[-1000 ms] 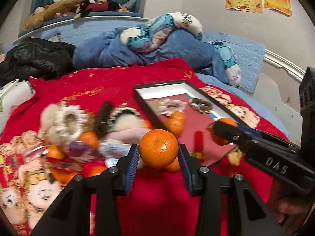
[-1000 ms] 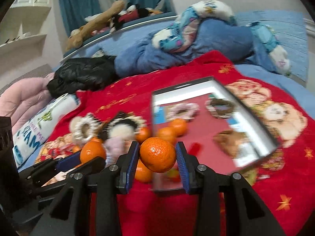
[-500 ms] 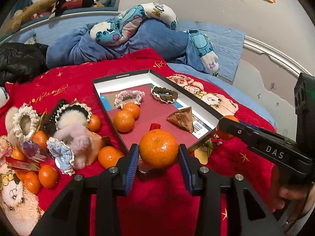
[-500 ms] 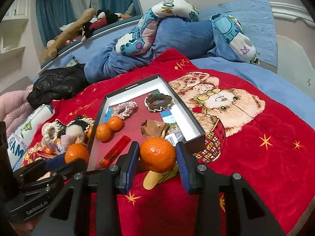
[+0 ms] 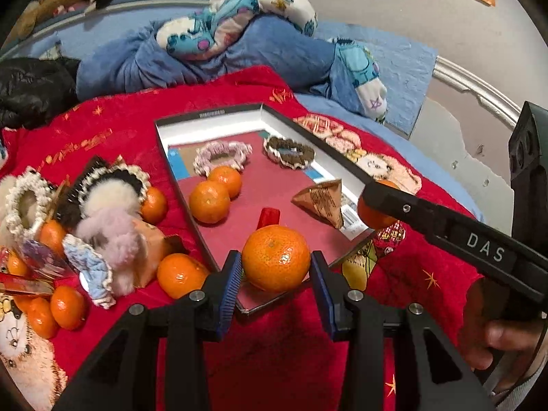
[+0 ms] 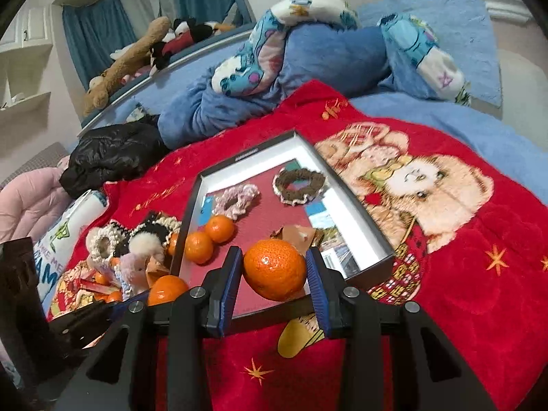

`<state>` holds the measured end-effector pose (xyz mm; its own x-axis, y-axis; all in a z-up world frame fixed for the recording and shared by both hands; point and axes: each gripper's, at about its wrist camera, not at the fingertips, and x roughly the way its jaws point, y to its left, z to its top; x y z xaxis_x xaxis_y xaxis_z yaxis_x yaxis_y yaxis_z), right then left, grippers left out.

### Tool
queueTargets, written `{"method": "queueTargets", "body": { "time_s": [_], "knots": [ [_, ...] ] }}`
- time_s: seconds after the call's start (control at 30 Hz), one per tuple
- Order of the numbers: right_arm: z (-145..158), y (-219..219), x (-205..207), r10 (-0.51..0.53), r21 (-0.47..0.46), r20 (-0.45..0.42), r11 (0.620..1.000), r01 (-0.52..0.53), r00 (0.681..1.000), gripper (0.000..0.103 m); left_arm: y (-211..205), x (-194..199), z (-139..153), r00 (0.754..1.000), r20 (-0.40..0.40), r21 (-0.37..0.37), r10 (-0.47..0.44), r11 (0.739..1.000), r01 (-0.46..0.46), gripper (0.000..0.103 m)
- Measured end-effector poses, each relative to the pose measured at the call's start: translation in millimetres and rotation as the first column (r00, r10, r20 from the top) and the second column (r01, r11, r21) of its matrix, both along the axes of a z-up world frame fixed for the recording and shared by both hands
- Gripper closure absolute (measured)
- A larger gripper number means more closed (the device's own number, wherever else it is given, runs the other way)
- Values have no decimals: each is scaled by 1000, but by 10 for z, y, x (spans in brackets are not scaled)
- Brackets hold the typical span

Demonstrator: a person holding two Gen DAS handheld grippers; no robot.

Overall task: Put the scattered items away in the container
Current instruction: 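Carry both tangerines in the left and right tools over the black box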

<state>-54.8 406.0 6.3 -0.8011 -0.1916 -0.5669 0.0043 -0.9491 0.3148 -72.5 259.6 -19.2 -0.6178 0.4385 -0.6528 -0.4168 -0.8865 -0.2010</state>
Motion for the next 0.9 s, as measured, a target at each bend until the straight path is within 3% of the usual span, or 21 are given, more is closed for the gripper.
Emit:
{"method": "queueTargets", "body": {
  "time_s": [0.2, 0.43, 0.9],
  "knots": [
    [19, 9, -118, 4, -18, -1, 1000, -4, 1000, 66, 43, -141, -6, 999, 40, -12, -5, 1000, 6, 61],
    [-63, 30, -245, -6, 16, 56, 1000, 5, 998, 66, 178, -320, -89, 993, 118, -44, -17, 999, 22, 61],
    [-109, 58, -398, -10, 21, 86, 1000, 8, 996, 66, 207, -680, -109, 995, 99, -42, 6, 999, -2, 61]
  ]
}}
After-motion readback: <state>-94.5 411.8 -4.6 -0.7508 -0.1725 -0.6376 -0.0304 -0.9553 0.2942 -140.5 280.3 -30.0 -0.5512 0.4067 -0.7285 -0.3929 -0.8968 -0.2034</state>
